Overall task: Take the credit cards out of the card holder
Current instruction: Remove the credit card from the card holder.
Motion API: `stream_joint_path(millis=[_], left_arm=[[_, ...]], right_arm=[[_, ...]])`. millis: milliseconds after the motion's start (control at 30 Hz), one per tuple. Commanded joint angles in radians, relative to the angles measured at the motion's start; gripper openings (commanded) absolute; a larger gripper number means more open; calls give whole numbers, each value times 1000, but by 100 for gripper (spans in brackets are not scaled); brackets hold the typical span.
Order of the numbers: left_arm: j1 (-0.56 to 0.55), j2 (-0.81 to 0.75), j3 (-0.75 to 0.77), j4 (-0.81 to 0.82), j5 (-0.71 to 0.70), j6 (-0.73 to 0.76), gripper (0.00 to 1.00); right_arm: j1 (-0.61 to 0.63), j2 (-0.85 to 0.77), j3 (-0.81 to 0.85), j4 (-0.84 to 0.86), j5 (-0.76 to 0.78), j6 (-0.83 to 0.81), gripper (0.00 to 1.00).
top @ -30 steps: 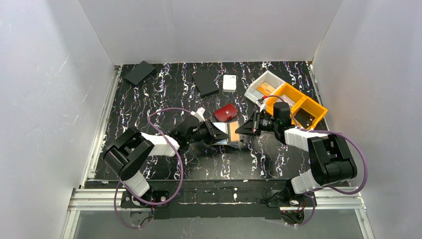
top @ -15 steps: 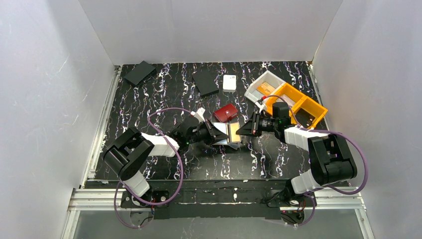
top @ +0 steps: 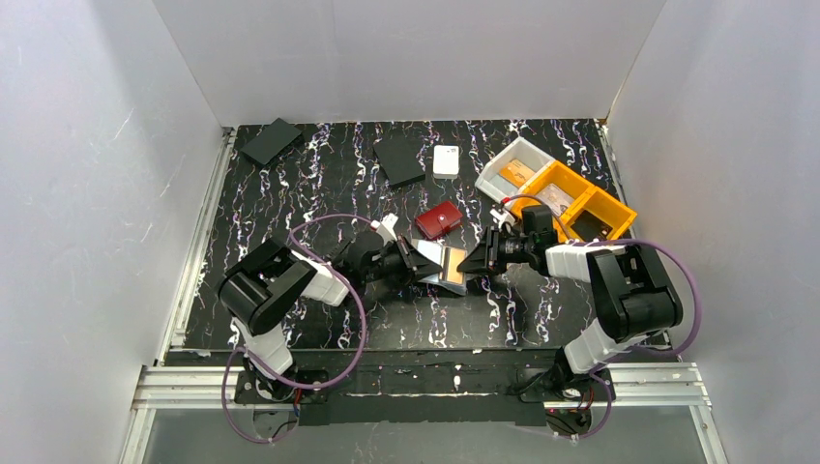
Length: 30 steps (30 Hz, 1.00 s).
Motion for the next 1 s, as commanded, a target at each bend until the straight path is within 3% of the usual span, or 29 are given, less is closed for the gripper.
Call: stream_joint_path(millis=[0,133,233,600,800,967], left_arm=[[9,24,-8,152,28,-20,0],[19,36,-27,168,28,-22,0],[27,36,-40,174,28,-23,0],[33,72,-29,215,69,-37,1],[33,93,-8,220,99,-58,34],[33,110,-6,227,113,-71,41]], right_arm=[[21,25,27,-2,-41,-18,28],[21,34,36,-22,-20,-37,12],[21,45,47,-53,-4,-64,6],[21,72,48,-51,-12,-67,4],[21,84,49,-43,-23,-58,3],[21,85,45,-27,-34,-43,2]])
